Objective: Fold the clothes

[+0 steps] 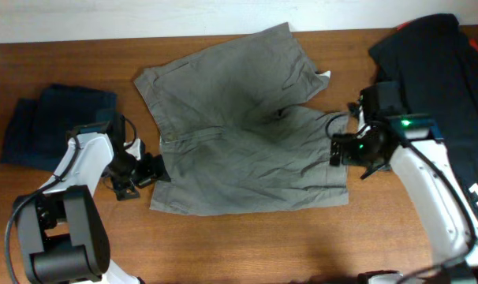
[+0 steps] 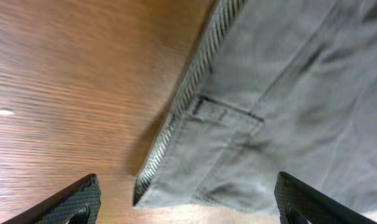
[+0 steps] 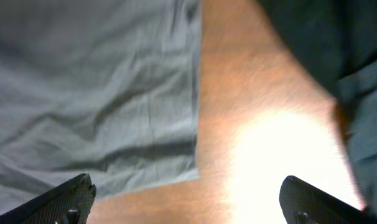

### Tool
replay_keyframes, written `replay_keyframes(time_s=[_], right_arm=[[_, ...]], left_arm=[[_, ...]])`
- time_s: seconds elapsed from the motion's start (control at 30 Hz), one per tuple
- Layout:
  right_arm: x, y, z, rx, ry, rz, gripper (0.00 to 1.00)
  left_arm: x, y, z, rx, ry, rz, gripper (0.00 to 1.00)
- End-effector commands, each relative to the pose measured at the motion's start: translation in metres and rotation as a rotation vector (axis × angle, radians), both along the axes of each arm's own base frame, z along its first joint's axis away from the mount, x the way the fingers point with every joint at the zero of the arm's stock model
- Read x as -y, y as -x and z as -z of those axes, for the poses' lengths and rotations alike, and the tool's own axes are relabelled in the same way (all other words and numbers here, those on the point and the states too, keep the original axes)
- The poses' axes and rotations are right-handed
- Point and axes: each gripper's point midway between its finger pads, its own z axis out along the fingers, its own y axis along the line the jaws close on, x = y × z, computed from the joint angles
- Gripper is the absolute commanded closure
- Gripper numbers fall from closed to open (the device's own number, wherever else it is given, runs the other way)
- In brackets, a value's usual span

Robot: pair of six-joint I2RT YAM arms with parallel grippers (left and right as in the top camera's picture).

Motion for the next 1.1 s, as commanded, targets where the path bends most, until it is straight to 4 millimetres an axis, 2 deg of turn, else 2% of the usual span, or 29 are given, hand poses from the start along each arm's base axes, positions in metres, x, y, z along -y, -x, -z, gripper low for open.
replay_keyframes(time_s=[0.0,0.1,0.27,0.37,0.57,0.77,0.83,0.97,1.0,1.07], right_arm=[[-0.007,0.017,0.033,-0.103,-0.063,0.038,0.01],[-0.007,0.026,0.056,-0.131,-0.107,0.078,0.01],[-0.015,0.031,0.088,-0.118,-0.230,0.108,0.00],[-0.017,0.036,0.097,-0.124,-0.243,0.107,0.02],[-0.016,0.031,0.099,-0.096,-0.239,0.106,0.02],[-0.015,0.028,0.099,-0.084,-0.236,0.105,0.02],[-0.015,0.027,0.099,-0.082,-0.236,0.105,0.02],[-0.015,0.027,0.099,-0.082,-0.236,0.105,0.02],[-0.015,0.027,0.099,-0.082,-0.236,0.105,0.02],[-0.015,0.027,0.099,-0.082,-0.236,0.105,0.02]], left_arm=[[0.018,0.009,0.005,0.011,0.107,0.066,0.16],[0.035,0.008,0.005,0.053,0.212,0.102,0.17],[0.035,0.012,0.009,0.048,0.213,0.101,0.17],[0.035,0.013,0.010,0.045,0.213,0.101,0.17],[0.028,0.022,0.015,0.006,0.165,0.099,0.17],[0.029,0.037,0.012,-0.090,0.163,0.012,0.16],[0.020,0.038,0.015,-0.121,0.098,-0.049,0.16],[0.008,0.034,0.020,-0.139,0.011,-0.169,0.14],[0.004,0.028,0.022,-0.130,-0.014,-0.224,0.08],[0.004,0.026,0.023,-0.140,-0.023,-0.293,0.06]])
